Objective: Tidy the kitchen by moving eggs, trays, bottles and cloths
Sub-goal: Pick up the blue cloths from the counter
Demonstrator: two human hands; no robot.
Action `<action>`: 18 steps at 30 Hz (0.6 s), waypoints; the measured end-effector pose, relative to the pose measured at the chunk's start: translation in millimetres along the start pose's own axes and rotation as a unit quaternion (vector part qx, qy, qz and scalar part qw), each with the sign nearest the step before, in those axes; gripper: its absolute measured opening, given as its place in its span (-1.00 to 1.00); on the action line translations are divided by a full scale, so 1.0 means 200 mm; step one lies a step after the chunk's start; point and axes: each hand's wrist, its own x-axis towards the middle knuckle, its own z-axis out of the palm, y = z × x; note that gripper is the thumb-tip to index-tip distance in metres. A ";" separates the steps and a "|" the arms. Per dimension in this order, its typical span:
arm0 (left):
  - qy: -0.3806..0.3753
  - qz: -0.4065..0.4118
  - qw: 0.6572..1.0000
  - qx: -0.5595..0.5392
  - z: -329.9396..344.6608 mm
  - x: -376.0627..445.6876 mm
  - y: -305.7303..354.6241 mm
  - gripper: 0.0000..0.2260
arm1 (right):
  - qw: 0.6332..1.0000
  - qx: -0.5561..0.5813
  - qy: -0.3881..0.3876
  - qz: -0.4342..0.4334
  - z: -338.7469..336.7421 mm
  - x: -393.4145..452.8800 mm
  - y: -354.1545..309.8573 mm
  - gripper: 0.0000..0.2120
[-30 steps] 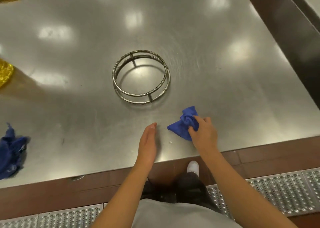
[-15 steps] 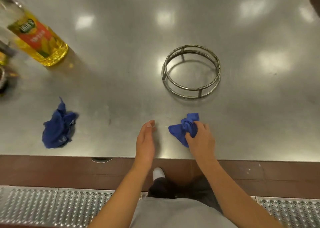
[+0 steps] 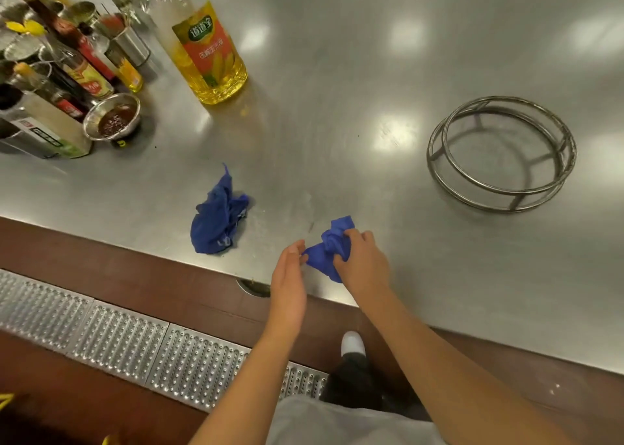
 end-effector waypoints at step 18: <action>-0.106 -0.002 0.993 0.052 0.54 -0.15 0.01 -0.71 | 0.991 0.030 0.096 0.084 -0.46 -0.06 0.60 -0.69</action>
